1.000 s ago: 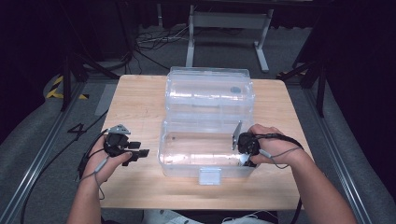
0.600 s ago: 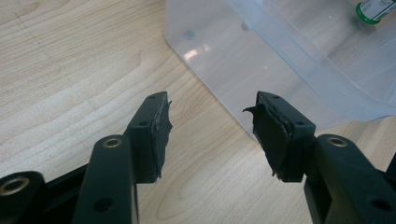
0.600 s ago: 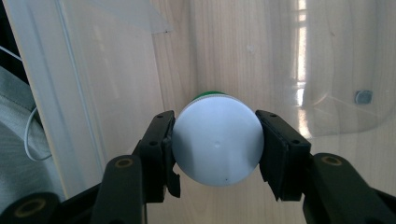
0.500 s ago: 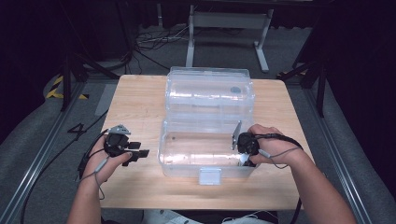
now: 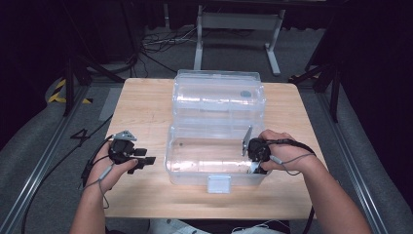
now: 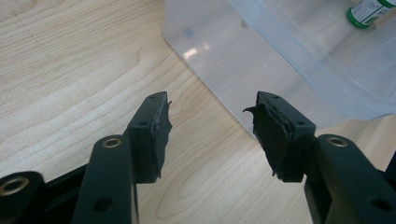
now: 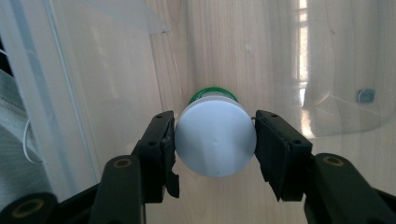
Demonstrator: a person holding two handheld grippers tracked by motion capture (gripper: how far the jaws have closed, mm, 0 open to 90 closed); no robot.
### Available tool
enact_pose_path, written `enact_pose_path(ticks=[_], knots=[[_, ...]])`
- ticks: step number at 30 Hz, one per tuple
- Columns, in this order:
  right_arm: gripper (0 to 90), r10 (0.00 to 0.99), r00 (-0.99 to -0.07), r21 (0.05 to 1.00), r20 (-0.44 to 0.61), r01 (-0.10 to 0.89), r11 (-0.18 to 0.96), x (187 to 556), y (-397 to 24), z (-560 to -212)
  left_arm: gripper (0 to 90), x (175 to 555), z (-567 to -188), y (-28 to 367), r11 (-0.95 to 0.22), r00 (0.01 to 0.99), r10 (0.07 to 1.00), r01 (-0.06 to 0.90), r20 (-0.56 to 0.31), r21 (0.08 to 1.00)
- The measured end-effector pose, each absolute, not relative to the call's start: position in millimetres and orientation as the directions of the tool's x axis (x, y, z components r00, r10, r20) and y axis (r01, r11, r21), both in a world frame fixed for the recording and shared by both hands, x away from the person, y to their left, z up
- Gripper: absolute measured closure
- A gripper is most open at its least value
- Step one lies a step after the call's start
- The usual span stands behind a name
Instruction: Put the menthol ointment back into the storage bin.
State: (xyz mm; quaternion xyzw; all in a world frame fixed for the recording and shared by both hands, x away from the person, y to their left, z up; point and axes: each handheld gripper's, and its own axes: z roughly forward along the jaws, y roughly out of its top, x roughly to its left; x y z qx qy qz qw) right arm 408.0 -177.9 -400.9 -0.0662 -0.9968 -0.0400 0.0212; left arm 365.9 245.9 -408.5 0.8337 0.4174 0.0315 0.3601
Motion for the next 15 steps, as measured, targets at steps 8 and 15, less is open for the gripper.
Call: enact_pose_path(ticks=[8,15], knots=[[48.9,0.121,-0.991,0.086,0.047,0.125,0.988,408.1,-179.2,-399.8,46.4,365.6,-407.9,245.8,-0.389,0.649,0.719,0.673,-0.249,0.628],[48.4,0.14,-0.988,0.137,0.06,0.147,0.98,405.9,-184.8,-391.4,46.4,366.3,-403.9,243.9,-0.394,0.66,0.711,0.66,-0.243,0.64]])
